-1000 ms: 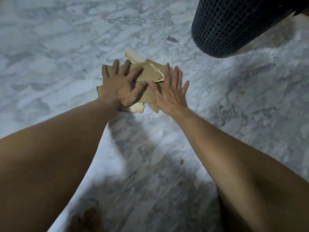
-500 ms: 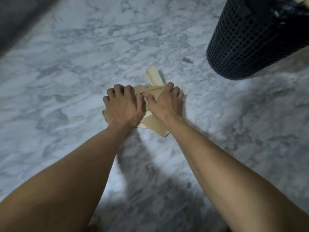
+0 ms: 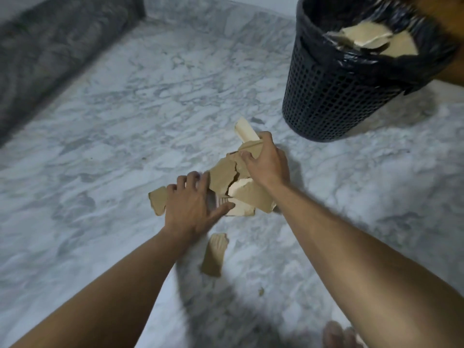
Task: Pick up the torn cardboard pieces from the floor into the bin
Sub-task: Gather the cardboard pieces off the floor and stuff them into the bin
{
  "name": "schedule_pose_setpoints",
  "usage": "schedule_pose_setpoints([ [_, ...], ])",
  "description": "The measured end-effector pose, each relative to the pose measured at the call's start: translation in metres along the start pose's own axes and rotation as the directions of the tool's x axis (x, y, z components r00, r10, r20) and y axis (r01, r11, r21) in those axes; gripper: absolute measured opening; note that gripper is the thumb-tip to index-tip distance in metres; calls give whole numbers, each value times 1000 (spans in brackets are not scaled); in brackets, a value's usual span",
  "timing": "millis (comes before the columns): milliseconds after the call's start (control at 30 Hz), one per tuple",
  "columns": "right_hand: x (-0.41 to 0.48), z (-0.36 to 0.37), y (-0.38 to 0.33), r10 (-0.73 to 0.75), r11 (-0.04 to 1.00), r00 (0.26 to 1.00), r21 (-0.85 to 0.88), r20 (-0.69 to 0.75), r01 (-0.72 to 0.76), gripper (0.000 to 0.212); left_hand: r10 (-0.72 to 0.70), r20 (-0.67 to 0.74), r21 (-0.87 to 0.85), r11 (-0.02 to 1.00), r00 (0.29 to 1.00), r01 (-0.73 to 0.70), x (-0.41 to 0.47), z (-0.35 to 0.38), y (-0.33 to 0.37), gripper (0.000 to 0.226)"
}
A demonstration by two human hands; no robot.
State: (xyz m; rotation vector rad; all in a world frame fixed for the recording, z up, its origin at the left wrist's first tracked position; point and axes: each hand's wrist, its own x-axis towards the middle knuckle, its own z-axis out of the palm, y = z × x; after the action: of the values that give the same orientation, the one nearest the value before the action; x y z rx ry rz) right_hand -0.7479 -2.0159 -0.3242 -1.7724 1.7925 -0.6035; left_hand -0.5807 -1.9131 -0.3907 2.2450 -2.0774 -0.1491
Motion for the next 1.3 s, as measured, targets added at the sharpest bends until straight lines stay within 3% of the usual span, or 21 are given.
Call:
schedule_pose_setpoints([
  [133,11,-34,-18,-81,987,997,-142,5,81,48,63,15,-120,991,998,-60,-6,0,12,42],
  [200,16,-50,-28,-111,976,994,-189,-4,108,45,81,-30,-145,986,996,-85,-4,-6,11,36],
  [300,16,-65,-34,-134,963,991,-238,-15,126,40,87,-117,-108,989,989,-100,-4,-17,11,49],
  [367,15,-68,-31,-94,970,995,-226,-19,87,41,111,-96,-111,986,989,-121,-2,-24,21,68],
  [500,15,-67,-9,29,980,998,-195,-55,-39,44,104,206,-177,982,973,-67,24,-24,52,131],
  [567,14,-68,7,54,976,997,-205,-61,-66,47,135,330,-48,991,934,-126,34,-16,60,134],
  [633,12,-72,26,79,973,995,-213,-67,-92,48,152,349,47,983,925,-179,38,-12,61,124],
  [700,8,-78,42,111,972,990,-200,-87,-127,49,140,303,50,986,943,-162,41,-14,60,108],
  [800,3,-81,51,148,974,984,-157,-96,-162,50,25,297,-39,999,955,-14,48,-23,64,84],
  [900,-1,-84,43,121,982,988,-133,-93,-133,46,-38,283,4,999,959,38,46,-20,73,66],
  [1000,0,-95,20,50,990,995,-126,-83,-60,44,2,233,57,998,972,-15,40,-20,55,70],
  [1100,5,-116,-11,-62,986,997,-158,-54,53,46,76,153,-44,997,985,-70,46,-58,27,79],
  [1300,36,-190,-76,-220,972,968,-106,-121,208,49,78,-209,-220,967,975,-125,96,-182,29,85],
])
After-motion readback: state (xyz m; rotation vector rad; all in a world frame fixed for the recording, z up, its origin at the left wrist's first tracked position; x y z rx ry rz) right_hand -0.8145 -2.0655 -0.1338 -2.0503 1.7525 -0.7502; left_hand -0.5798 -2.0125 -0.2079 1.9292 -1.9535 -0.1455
